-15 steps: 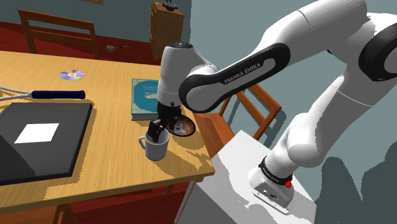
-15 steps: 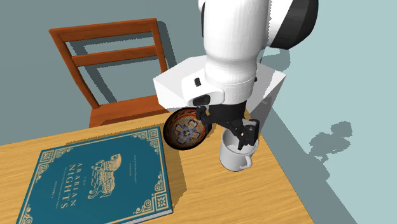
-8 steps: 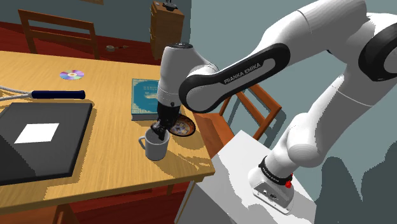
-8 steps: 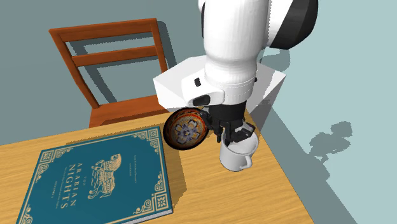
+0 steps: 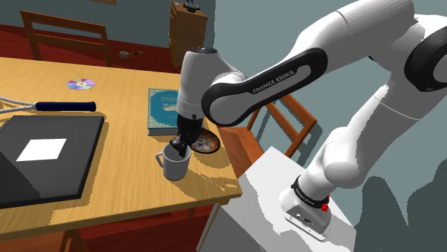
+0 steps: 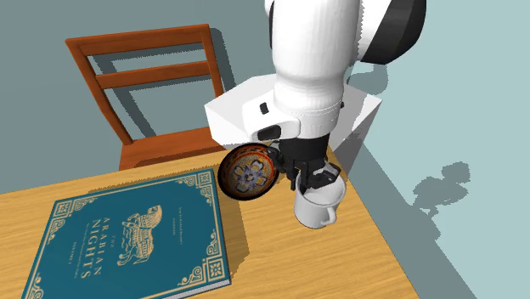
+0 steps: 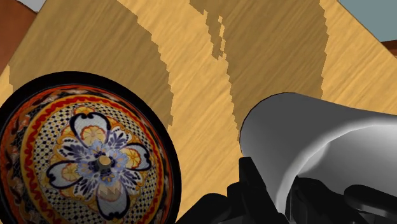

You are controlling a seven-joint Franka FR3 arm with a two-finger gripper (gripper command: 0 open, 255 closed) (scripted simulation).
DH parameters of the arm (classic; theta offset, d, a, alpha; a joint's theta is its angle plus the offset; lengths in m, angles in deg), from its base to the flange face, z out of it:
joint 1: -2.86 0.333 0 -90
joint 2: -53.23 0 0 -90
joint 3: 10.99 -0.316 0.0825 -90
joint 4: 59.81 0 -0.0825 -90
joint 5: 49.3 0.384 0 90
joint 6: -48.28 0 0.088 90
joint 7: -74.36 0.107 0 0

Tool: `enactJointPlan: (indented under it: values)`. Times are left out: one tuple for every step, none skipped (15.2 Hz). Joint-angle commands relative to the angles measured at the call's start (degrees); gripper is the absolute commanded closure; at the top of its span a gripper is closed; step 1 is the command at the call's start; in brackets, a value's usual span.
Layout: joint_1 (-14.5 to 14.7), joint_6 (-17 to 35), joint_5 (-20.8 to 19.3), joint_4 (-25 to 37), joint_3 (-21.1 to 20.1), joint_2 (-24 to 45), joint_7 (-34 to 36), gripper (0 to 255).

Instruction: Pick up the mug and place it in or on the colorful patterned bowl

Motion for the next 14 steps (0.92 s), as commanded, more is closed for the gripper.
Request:
enactJointPlan:
  values:
    - [-0.03,-1.22,0.38,0.48,0.09,-0.82,-0.29,255]
    - [-0.03,-2.03,0.62,0.81,0.14,-1.34,-0.43,255]
    - [-0.04,-2.84,0.83,1.15,0.19,-1.84,-0.57,255]
    - [-0.04,-3.65,1.04,1.51,0.25,-2.33,-0.7,255]
    - [-0.04,-4.45,1.23,1.88,0.31,-2.8,-0.81,255]
    - [-0.04,-5.26,1.41,2.26,0.38,-3.26,-0.92,255]
    - [-0.04,-6.07,1.57,2.65,0.45,-3.7,-1.02,255]
    - [-0.04,-6.87,1.72,3.06,0.52,-4.13,-1.12,255]
    - [-0.05,-7.68,1.87,3.47,0.59,-4.54,-1.2,255]
    - [-0.05,-8.48,2.0,3.9,0.66,-4.94,-1.28,255]
    - [-0.05,-9.28,2.12,4.34,0.74,-5.33,-1.35,255]
    - [-0.06,-10.08,2.23,4.8,0.82,-5.7,-1.42,255]
    - [-0.06,-10.88,2.34,5.26,0.9,-6.05,-1.48,255]
    - [-0.07,-11.67,2.43,5.74,0.98,-6.4,-1.53,255]
